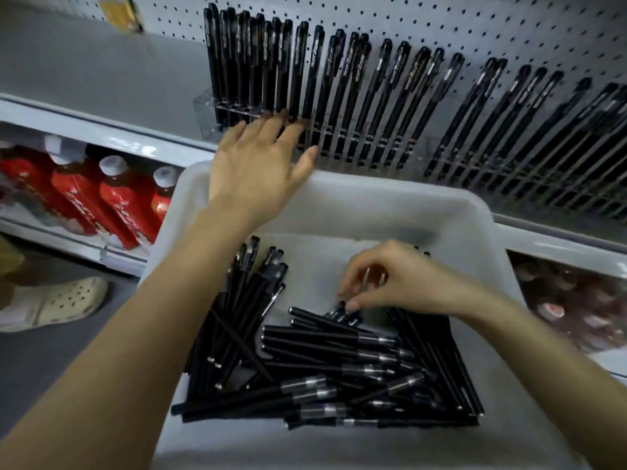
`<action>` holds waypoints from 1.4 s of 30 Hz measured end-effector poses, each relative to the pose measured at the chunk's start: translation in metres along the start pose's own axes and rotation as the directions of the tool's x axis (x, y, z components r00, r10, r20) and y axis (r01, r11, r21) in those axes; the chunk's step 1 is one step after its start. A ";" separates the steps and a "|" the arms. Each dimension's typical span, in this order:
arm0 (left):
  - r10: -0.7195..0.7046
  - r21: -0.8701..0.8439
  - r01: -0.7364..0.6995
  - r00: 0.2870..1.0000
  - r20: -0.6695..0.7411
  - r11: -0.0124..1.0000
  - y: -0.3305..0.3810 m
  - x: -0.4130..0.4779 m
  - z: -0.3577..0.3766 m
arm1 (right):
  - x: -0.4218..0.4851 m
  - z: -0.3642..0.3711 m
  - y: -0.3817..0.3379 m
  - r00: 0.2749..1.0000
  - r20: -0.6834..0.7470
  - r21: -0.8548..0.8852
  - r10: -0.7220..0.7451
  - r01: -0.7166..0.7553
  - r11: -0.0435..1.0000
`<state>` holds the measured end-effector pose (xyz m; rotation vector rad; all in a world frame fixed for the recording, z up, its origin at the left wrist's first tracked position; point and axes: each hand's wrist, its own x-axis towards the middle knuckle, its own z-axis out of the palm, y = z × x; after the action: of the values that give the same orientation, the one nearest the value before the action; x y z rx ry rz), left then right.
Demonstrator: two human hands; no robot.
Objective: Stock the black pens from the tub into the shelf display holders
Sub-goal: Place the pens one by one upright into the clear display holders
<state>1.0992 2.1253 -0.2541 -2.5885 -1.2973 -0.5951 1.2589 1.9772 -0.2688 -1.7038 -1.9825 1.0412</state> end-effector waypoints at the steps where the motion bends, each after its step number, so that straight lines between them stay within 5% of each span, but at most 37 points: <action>1: -0.001 -0.002 0.001 1.000 0.001 1.000 0.000 0.000 0.000 | -0.001 0.001 0.002 1.000 0.006 -0.006 0.022 -0.022 1.000; 8: 0.007 0.003 -0.007 1.000 -0.008 1.000 0.000 0.001 0.000 | 0.002 0.014 -0.010 1.000 0.016 0.178 0.001 -0.004 0.984; 18: 0.017 -0.028 -0.017 1.000 -0.018 0.999 -0.001 0.000 -0.001 | 0.009 0.035 -0.015 0.998 0.050 0.127 0.029 -0.036 0.991; 25: 0.027 -0.035 -0.027 1.000 -0.007 0.999 -0.003 -0.002 -0.001 | 0.003 0.000 -0.034 0.993 -0.116 0.574 0.037 0.036 0.818; 30: 0.009 -0.140 -0.007 1.000 0.014 0.990 -0.004 -0.001 -0.011 | 0.003 -0.039 -0.040 0.939 -0.321 0.432 0.120 0.032 0.901; 34: -0.128 -0.638 0.062 0.990 -0.058 0.767 0.002 0.005 -0.042 | 0.002 -0.070 -0.042 0.966 -0.243 0.265 0.092 -0.025 0.964; 42: 0.211 -0.635 -0.124 0.976 0.063 0.763 0.028 0.018 -0.072 | 0.000 -0.101 -0.058 0.931 -0.364 0.221 -0.003 0.090 0.971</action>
<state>1.1115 2.0972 -0.1813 -3.2899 -0.9898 -0.9800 1.2844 2.0079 -0.1597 -1.5788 -1.5917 0.8339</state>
